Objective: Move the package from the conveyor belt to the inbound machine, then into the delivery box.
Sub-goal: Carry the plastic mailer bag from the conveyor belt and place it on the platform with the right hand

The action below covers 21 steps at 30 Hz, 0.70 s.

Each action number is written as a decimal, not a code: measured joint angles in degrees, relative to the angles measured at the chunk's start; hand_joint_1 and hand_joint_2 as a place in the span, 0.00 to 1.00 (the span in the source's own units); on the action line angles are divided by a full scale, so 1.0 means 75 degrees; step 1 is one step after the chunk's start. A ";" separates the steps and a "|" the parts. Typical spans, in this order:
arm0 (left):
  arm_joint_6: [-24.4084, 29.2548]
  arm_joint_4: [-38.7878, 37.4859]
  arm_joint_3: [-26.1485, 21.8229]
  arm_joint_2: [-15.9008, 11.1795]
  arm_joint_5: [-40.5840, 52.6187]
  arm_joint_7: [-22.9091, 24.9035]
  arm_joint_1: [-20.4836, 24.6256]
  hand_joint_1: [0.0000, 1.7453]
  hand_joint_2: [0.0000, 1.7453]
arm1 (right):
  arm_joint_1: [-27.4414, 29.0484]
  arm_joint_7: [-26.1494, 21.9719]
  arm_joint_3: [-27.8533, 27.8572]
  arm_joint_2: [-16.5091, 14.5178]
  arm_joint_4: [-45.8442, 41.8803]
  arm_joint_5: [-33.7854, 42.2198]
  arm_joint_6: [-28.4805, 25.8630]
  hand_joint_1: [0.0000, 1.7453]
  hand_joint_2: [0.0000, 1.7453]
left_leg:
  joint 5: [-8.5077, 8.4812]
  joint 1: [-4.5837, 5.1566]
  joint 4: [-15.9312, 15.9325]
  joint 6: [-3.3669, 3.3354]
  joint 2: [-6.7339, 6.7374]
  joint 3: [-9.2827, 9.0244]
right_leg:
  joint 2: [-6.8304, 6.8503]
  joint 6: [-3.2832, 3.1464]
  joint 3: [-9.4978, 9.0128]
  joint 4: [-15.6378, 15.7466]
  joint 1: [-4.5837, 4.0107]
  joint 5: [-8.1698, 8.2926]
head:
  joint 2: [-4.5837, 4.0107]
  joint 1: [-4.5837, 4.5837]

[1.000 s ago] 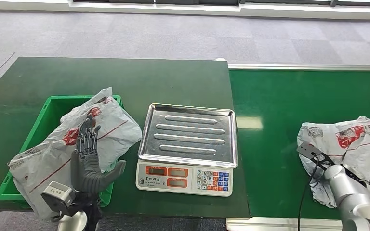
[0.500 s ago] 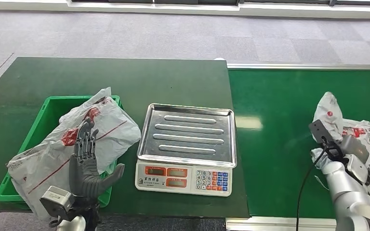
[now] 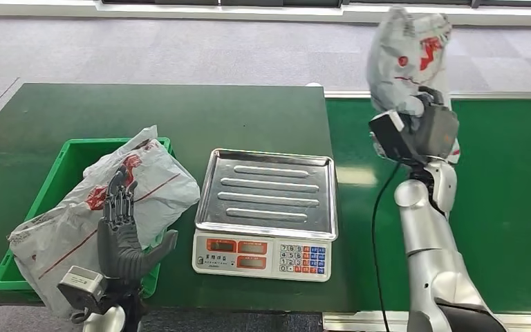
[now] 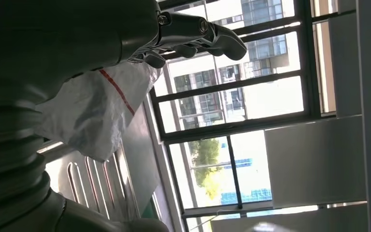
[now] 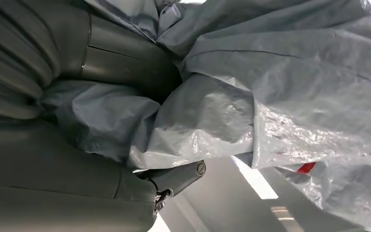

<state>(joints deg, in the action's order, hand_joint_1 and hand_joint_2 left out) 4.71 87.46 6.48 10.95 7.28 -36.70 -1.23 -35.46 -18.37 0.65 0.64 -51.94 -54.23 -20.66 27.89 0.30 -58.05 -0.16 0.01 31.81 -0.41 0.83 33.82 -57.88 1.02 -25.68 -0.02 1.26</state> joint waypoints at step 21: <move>0.0184 -0.0628 0.0163 -0.0030 -0.0265 -0.0066 0.0686 0.00 1.00 | -0.0858 0.0120 -0.4019 -0.1481 0.0669 -0.0279 0.2924 0.00 1.00 | -0.0010 -0.0011 0.0001 0.0014 -0.0027 0.0013 | 0.0021 -0.0015 0.0009 0.0000 -0.0009 0.0006 | 0.0000 -0.0001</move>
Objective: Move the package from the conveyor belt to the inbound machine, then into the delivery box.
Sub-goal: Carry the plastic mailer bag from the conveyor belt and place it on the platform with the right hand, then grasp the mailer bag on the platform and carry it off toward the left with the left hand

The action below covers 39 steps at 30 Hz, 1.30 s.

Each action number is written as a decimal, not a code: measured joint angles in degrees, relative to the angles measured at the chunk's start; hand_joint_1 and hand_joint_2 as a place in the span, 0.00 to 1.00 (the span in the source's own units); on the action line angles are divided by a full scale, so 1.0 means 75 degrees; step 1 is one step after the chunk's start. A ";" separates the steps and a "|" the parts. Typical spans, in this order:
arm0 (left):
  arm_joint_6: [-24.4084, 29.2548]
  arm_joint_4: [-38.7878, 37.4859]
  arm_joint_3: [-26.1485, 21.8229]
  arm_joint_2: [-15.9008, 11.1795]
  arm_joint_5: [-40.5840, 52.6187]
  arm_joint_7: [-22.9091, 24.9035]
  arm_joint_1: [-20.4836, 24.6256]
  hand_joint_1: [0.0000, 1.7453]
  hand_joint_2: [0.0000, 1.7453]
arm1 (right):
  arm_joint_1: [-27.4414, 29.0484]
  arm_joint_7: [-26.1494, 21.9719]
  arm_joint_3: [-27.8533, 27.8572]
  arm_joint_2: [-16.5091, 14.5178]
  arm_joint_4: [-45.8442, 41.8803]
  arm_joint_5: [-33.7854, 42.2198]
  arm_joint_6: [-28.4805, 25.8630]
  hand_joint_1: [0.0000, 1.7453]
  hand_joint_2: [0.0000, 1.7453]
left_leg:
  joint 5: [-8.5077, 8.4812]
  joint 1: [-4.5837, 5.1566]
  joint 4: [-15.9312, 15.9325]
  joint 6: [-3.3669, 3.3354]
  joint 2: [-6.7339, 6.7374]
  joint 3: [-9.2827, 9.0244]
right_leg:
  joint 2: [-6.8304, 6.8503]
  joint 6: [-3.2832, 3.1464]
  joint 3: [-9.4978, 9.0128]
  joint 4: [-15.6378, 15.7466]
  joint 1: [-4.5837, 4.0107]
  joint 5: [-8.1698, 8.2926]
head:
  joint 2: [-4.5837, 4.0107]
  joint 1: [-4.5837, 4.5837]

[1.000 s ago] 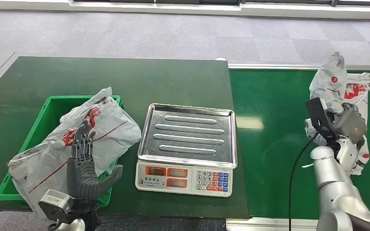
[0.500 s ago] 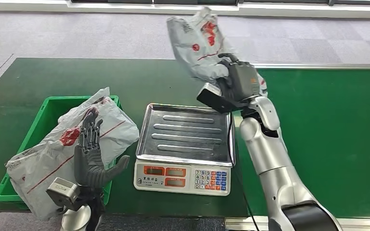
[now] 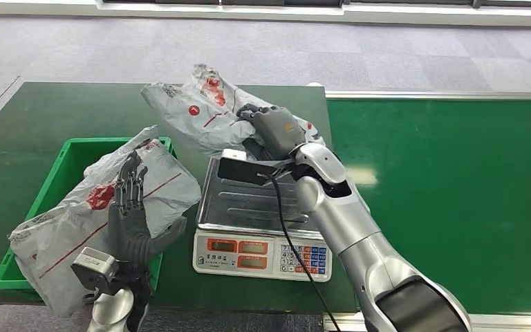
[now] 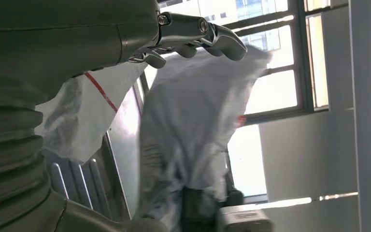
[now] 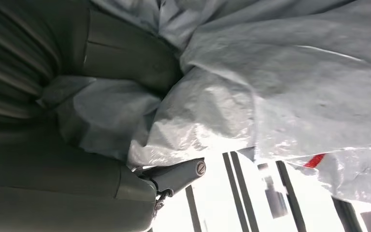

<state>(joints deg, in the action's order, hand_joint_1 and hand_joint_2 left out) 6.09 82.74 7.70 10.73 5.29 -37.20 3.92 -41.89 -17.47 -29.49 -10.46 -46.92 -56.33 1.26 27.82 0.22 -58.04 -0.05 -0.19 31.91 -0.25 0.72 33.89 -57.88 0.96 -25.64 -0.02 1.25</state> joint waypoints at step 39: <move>0.1152 -0.0197 -0.0103 -0.0103 0.0634 0.1005 0.1498 0.00 1.00 | 0.0903 -0.2299 0.0331 0.0396 -0.2062 0.5538 0.2639 0.00 1.00 | -0.0003 0.0001 -0.0008 0.0000 0.0020 0.0000 | -0.0016 -0.0006 0.0013 0.0000 0.0000 0.0012 | 0.0000 0.0000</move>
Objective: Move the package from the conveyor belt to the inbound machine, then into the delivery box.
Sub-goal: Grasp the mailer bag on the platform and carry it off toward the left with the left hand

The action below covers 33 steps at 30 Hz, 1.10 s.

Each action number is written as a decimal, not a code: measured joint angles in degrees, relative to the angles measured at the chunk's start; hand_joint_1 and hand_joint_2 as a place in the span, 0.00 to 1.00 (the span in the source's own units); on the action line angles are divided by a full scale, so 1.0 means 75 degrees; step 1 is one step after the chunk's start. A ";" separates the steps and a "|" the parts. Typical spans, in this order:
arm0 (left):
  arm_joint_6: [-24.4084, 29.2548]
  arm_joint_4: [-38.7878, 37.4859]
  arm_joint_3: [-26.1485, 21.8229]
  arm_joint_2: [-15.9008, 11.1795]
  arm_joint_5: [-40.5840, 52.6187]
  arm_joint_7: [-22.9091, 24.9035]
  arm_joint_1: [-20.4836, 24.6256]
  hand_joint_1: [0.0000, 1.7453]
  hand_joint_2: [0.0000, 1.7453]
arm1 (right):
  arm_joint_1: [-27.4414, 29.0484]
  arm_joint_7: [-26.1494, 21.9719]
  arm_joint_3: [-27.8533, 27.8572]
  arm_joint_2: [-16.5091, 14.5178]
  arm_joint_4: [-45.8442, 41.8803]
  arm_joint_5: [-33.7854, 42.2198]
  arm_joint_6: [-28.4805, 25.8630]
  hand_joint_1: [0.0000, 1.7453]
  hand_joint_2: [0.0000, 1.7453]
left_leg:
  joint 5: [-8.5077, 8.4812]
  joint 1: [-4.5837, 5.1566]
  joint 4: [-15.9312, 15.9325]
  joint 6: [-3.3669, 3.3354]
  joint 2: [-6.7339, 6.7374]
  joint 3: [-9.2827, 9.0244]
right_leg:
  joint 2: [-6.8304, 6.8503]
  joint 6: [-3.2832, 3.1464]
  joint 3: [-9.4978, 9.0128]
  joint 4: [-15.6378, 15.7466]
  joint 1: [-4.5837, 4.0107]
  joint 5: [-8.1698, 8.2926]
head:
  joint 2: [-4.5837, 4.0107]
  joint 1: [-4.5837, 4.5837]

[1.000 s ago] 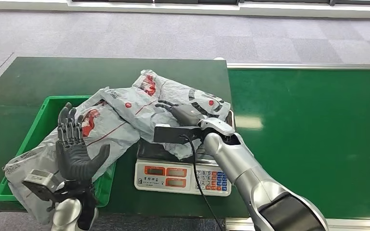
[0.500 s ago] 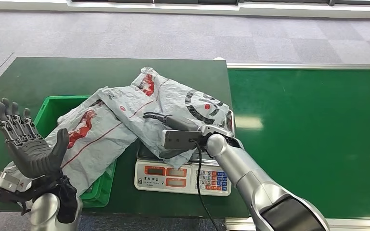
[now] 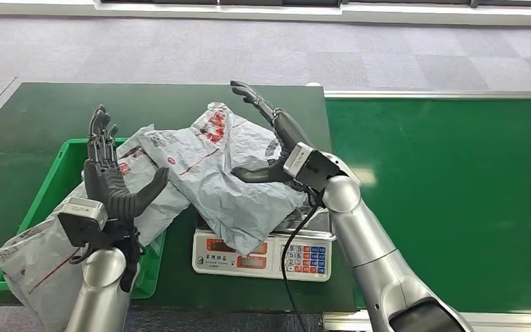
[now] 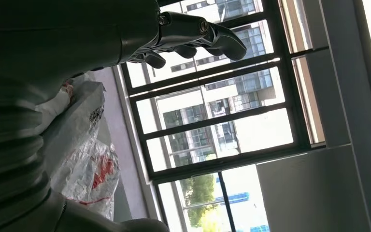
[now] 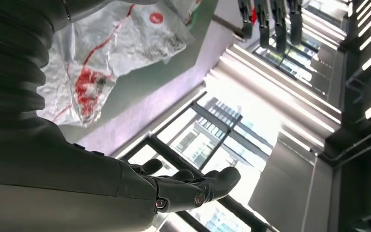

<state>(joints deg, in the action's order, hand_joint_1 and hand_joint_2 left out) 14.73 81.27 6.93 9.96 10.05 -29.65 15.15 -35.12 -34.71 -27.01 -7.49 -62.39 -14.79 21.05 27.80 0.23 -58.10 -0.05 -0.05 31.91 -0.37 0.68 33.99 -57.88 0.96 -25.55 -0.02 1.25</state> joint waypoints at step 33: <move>-0.2785 -0.5147 0.2125 -0.0027 0.4410 0.2651 0.2302 1.00 1.00 | 0.4174 -0.0562 0.2401 0.0772 -0.3976 -0.1038 -0.7887 0.00 1.00 | 0.0011 0.0013 0.0003 -0.0008 0.0022 0.0005 | -0.0017 0.0005 0.0006 0.0003 0.0010 0.0000 | -0.0001 0.0000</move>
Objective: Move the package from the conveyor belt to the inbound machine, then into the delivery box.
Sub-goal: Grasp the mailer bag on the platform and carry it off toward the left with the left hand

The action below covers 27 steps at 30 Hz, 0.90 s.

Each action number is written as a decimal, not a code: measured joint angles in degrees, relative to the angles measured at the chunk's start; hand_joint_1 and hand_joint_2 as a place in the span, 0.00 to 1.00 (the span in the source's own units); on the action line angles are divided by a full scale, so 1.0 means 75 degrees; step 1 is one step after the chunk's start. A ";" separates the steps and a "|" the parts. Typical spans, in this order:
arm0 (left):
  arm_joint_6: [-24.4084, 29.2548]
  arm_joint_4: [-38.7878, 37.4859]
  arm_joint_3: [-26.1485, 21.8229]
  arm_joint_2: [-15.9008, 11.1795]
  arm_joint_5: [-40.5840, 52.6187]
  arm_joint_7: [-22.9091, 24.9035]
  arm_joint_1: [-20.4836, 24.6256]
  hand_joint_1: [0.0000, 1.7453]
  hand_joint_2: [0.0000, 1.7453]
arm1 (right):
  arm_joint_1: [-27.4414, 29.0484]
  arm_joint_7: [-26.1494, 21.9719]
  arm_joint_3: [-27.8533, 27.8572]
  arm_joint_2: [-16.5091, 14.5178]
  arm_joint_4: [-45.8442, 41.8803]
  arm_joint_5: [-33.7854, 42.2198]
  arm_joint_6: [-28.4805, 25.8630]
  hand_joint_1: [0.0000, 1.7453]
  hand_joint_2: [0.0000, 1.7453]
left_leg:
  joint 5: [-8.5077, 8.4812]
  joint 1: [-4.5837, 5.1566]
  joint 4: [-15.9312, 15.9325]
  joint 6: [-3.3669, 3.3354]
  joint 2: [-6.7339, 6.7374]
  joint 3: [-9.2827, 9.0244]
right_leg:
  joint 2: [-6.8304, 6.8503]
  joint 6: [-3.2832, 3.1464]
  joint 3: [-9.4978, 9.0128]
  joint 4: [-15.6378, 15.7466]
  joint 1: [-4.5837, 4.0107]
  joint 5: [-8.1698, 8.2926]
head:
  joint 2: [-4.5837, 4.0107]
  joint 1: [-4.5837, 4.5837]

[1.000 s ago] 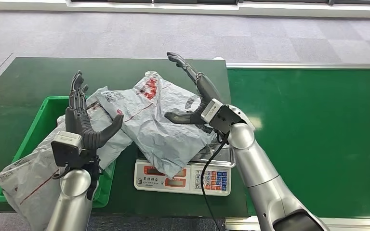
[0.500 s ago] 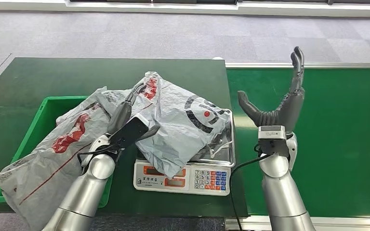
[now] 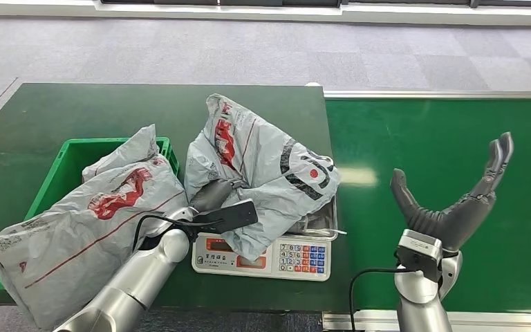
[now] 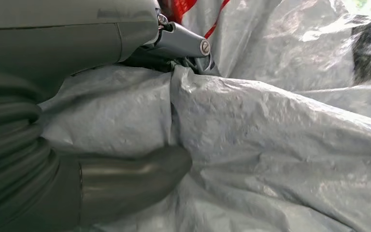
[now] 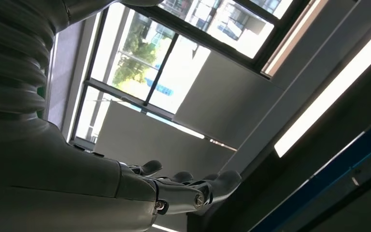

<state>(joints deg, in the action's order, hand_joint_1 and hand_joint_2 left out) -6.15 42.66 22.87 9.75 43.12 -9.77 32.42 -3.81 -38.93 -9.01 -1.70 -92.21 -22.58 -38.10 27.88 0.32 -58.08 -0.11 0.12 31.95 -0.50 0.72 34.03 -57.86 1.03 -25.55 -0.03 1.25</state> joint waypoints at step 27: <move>0.5454 0.4799 -0.0975 -0.0149 -0.2802 -0.3413 -0.1718 1.00 1.00 | 0.1086 0.0151 0.0406 -0.0031 -0.0156 -0.0303 0.0737 0.00 1.00 | 0.0011 -0.0002 0.0008 0.0001 -0.0007 0.0006 | 0.0006 -0.0002 0.0006 -0.0002 -0.0002 -0.0021 | 0.0000 -0.0001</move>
<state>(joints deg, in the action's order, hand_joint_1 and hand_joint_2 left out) 34.75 78.66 15.55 8.64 22.11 -35.37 19.53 4.33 -37.79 -5.96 -1.94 -93.38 -24.85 -32.57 27.96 0.31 -58.02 -0.11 0.07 31.99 -0.45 0.70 34.07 -57.87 1.02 -25.70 -0.03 1.24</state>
